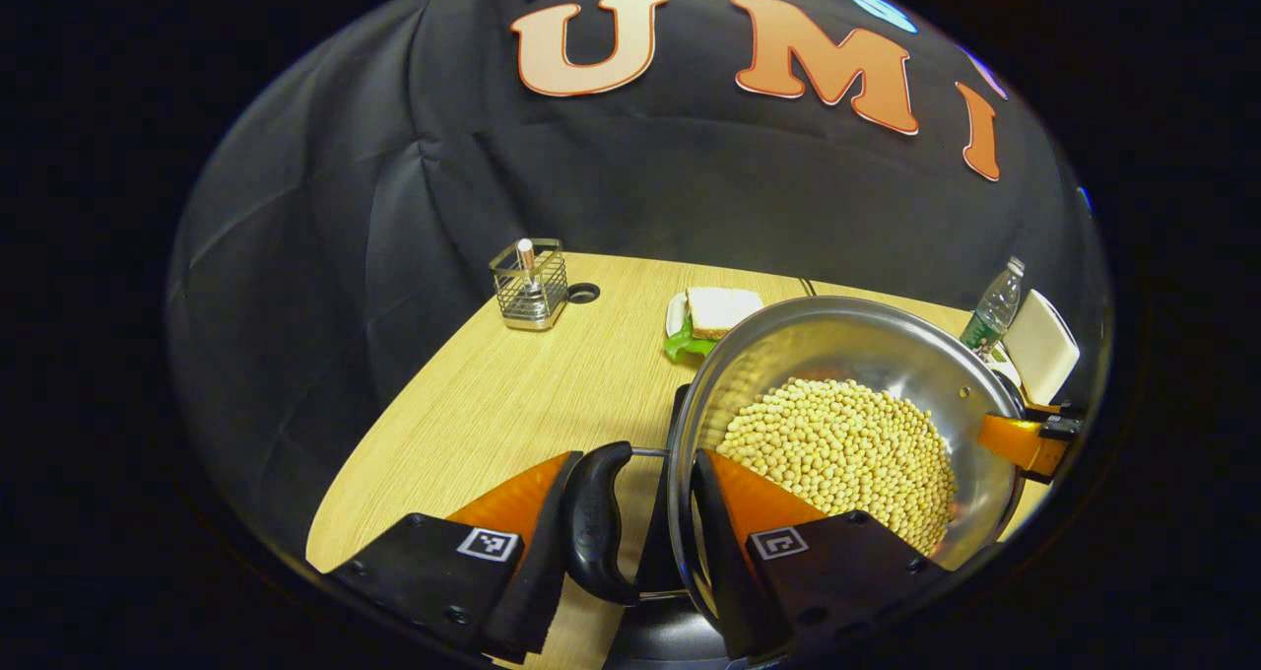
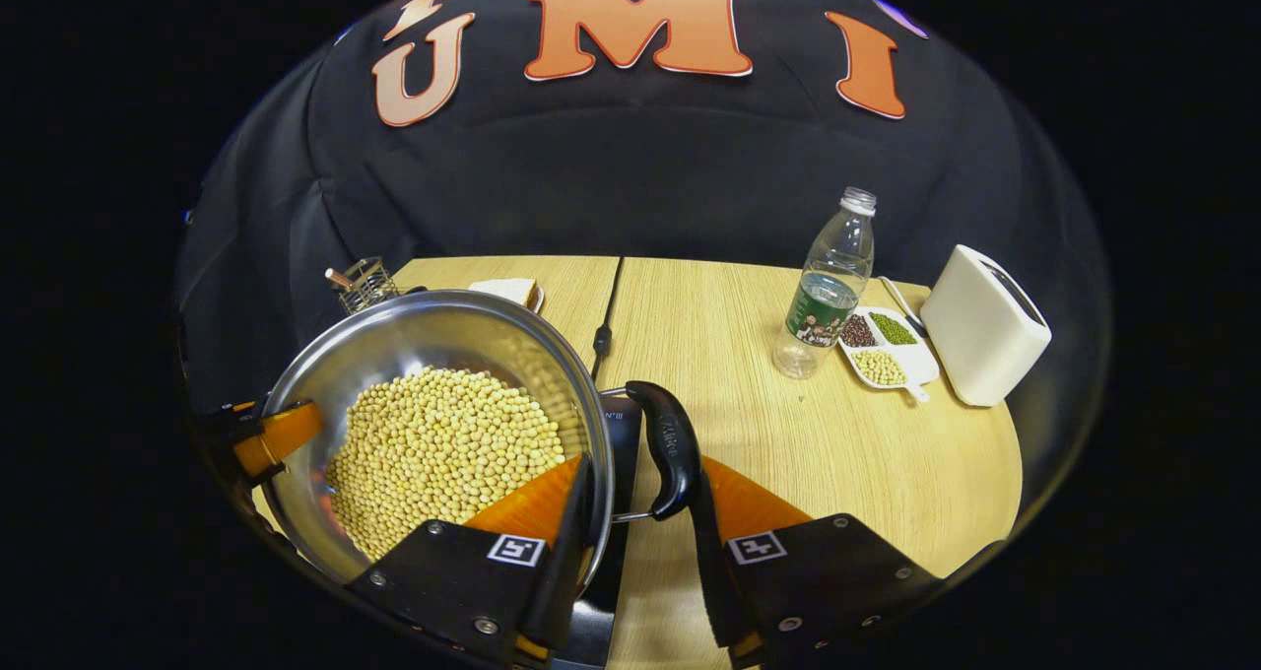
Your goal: First push the handle of the pot to place it horizontally, then grasp the pot with both hands and set it on the induction cooktop.
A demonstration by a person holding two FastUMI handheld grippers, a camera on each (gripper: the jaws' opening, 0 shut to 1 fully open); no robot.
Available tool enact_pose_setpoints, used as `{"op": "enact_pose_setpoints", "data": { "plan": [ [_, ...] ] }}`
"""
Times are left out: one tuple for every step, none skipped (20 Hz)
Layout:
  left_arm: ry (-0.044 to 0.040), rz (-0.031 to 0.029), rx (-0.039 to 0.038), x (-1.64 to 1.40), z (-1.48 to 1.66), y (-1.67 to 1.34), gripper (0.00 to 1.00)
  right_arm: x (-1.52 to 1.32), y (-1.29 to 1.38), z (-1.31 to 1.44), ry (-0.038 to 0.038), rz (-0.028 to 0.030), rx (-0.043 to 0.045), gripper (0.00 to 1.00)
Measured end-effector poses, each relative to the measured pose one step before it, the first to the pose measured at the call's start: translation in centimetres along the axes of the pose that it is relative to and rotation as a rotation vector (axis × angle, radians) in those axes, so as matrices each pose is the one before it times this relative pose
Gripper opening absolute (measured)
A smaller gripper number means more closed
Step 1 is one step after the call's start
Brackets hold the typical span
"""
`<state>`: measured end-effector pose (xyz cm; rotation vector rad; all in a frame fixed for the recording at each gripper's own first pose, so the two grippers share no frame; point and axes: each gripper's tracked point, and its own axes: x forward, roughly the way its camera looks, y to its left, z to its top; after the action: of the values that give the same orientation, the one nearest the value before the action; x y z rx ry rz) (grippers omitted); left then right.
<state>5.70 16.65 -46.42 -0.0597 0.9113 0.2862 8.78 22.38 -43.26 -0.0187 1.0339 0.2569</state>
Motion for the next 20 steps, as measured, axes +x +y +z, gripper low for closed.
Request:
{"op": "enact_pose_setpoints", "data": {
  "plan": [
    [0.00222,-0.00227,-0.00167,0.272,-0.193,-0.079,0.71,0.002,0.039,0.05,0.00474,-0.00104,0.00265,0.53],
    [0.00157,-0.00099,-0.00026,0.236,-0.106,0.047,0.71,-0.096,-0.081,0.041,0.00193,-0.00142,-0.00123,0.53],
    [-0.00006,-0.0033,0.00097,0.101,-0.263,0.065,0.71,-0.06,-0.01,0.123,-0.00145,-0.00308,-0.00177,0.53],
    [-0.00083,-0.00475,0.00041,0.15,-0.183,0.078,0.71,-0.007,0.03,-0.056,-0.00089,-0.00029,-0.00249,0.53],
    [-0.00011,-0.00335,-0.00245,0.153,-0.199,0.154,0.71,-0.007,0.049,-0.035,0.00451,0.00106,0.00233,0.49],
    [0.00198,-0.00281,-0.00535,0.143,-0.097,0.027,0.69,-0.204,0.035,0.425,-0.00525,0.00347,0.00407,0.53],
    [-0.00058,-0.00533,-0.00337,0.571,-0.174,0.06,0.69,-0.116,-0.118,0.211,-0.00745,-0.00386,0.00381,0.53],
    [0.00461,-0.00289,0.00567,-0.111,0.009,0.154,0.71,0.001,-0.058,0.051,-0.00442,-0.00155,-0.00142,0.53],
    [-0.00827,-0.00276,-0.00589,-0.106,0.236,-0.042,0.7,-0.034,-0.091,-0.159,0.0148,0.00465,-0.00552,0.53],
    [0.00718,-0.00094,-0.00285,-0.047,-0.246,-0.116,0.71,0.025,-0.076,0.251,-0.00532,0.00833,0.00071,0.55],
    [-0.00796,0.0009,0.00061,-0.076,-0.071,0.169,0.7,-0.088,0.111,-0.179,0.01329,0.02061,0.00929,0.57],
    [-0.02411,-0.00298,-0.00308,-0.346,0.646,-0.268,0.74,-0.418,0.341,0.212,0.00041,0.02283,0.0486,0.61],
    [-0.0251,0.00614,0.00627,-0.84,0.764,-0.245,0.78,-0.617,0.254,0.525,-0.01273,0.01753,0.0474,0.64],
    [-0.02664,0.00697,0.00859,-1.065,0.863,-0.133,0.78,-0.156,-0.02,0.942,-0.02899,0.00607,0.01967,0.71],
    [-0.03452,0.00472,0.00703,-1.263,1.069,-0.264,0.82,-0.436,-0.457,0.752,-0.03623,-0.01267,-0.00768,0.74],
    [-0.03708,0.00385,0.00535,-1.028,1.196,-0.107,0.83,-0.681,-0.676,0.953,-0.04437,-0.0128,-0.00902,0.77],
    [-0.02547,0.00443,0.00695,-0.71,0.764,0.039,0.86,-1.07,-0.272,1.234,-0.04124,-0.00082,-0.00477,0.78],
    [-0.02768,0.00225,0.00587,-0.988,1.047,-0.166,0.86,-1.144,0.019,1.191,-0.04406,0.00863,0.00423,0.8],
    [-0.0356,-0.00509,0.00233,-0.965,1.465,-0.359,0.87,-1.218,-0.104,1.371,-0.04836,0.00933,0.00446,0.81],
    [-0.03574,-0.00814,-0.00152,-1.185,1.499,-0.454,0.86,-1.377,-0.149,1.478,-0.05082,0.00638,-0.00011,0.82]
  ]
}}
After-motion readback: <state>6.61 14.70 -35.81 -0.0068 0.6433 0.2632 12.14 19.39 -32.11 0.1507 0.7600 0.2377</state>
